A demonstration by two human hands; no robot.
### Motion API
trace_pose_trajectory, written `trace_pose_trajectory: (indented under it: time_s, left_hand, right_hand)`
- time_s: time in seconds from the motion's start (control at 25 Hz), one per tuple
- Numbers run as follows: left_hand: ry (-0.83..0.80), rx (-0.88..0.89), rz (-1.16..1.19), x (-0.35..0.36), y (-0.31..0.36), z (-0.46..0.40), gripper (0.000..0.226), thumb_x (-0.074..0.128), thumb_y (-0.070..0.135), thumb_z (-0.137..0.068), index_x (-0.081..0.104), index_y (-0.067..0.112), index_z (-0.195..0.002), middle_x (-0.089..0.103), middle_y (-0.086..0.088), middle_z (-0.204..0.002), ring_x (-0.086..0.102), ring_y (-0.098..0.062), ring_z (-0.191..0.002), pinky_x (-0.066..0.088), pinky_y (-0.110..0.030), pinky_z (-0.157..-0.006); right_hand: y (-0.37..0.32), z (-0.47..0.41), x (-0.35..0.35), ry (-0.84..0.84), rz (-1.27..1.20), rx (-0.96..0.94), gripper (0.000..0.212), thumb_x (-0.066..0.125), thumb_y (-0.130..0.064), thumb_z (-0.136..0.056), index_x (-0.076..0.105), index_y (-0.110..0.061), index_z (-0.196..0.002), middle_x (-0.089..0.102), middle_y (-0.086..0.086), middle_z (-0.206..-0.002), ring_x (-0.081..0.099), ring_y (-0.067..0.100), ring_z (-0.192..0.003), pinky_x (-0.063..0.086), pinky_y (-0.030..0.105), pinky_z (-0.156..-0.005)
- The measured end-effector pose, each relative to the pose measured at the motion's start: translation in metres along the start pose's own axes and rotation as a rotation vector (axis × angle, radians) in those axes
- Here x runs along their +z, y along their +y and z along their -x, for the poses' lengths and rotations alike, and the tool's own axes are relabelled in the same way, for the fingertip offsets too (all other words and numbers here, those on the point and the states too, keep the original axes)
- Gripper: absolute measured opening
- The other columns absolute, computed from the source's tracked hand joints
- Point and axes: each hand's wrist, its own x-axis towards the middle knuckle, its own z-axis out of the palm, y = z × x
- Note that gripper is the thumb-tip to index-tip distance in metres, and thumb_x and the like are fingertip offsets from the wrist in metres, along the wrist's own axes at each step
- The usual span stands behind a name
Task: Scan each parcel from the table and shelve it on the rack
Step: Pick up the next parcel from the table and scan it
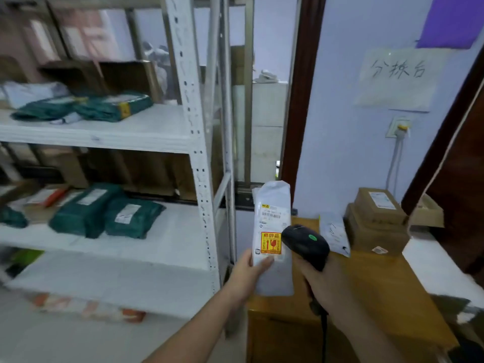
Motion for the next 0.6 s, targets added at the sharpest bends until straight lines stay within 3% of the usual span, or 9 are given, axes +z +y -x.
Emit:
trace_pose_trajectory:
  time_s: [0.12, 0.32, 0.44, 0.52, 0.6]
  left_hand:
    - [0.082, 0.067, -0.04, -0.041, 0.021, 0.038, 0.039, 0.071, 0.034, -0.098, 0.062, 0.025, -0.134, 0.076, 0.006, -0.123, 0.074, -0.014, -0.11, 0.061, -0.036, -0.094]
    - [0.217, 0.113, -0.026, -0.12, 0.056, 0.082, 0.043, 0.072, 0.043, -0.094, 0.06, 0.029, -0.133, 0.075, 0.006, -0.125, 0.074, -0.017, -0.112, 0.061, -0.045, -0.098]
    - [0.295, 0.155, -0.02, -0.177, 0.078, 0.102, 0.038, 0.071, 0.038, -0.096, 0.063, 0.026, -0.131, 0.077, 0.006, -0.119, 0.075, -0.016, -0.108, 0.061, -0.044, -0.097]
    - [0.342, 0.185, -0.008, -0.215, 0.095, 0.115, 0.033, 0.071, 0.035, -0.097, 0.065, 0.025, -0.128, 0.079, 0.006, -0.114, 0.076, -0.015, -0.104, 0.062, -0.04, -0.093]
    - [0.383, 0.223, -0.003, -0.257, 0.115, 0.126, 0.028, 0.069, 0.033, -0.099, 0.067, 0.025, -0.125, 0.08, 0.006, -0.11, 0.077, -0.014, -0.099, 0.062, -0.028, -0.076]
  right_hand:
    - [-0.025, 0.022, 0.035, -0.045, -0.034, -0.065, 0.02, 0.066, -0.023, -0.092, 0.062, -0.012, -0.077, 0.054, -0.002, -0.048, 0.053, 0.013, -0.045, 0.046, 0.031, -0.051]
    - [-0.08, 0.038, 0.091, -0.165, -0.047, -0.096, 0.02, 0.064, -0.021, -0.095, 0.061, -0.007, -0.081, 0.054, 0.0, -0.048, 0.052, 0.011, -0.041, 0.046, 0.024, -0.047]
    - [-0.118, 0.043, 0.132, -0.173, -0.029, -0.164, 0.016, 0.064, -0.018, -0.094, 0.064, -0.003, -0.088, 0.056, 0.004, -0.049, 0.056, 0.017, -0.045, 0.049, 0.03, -0.051]
    - [-0.143, 0.044, 0.162, -0.177, 0.001, -0.223, 0.019, 0.064, -0.019, -0.093, 0.064, -0.002, -0.085, 0.057, 0.005, -0.048, 0.057, 0.018, -0.045, 0.049, 0.031, -0.051]
    - [-0.171, 0.045, 0.195, -0.168, 0.015, -0.281, 0.021, 0.065, -0.02, -0.092, 0.062, -0.004, -0.079, 0.057, 0.004, -0.046, 0.056, 0.016, -0.042, 0.047, 0.028, -0.047]
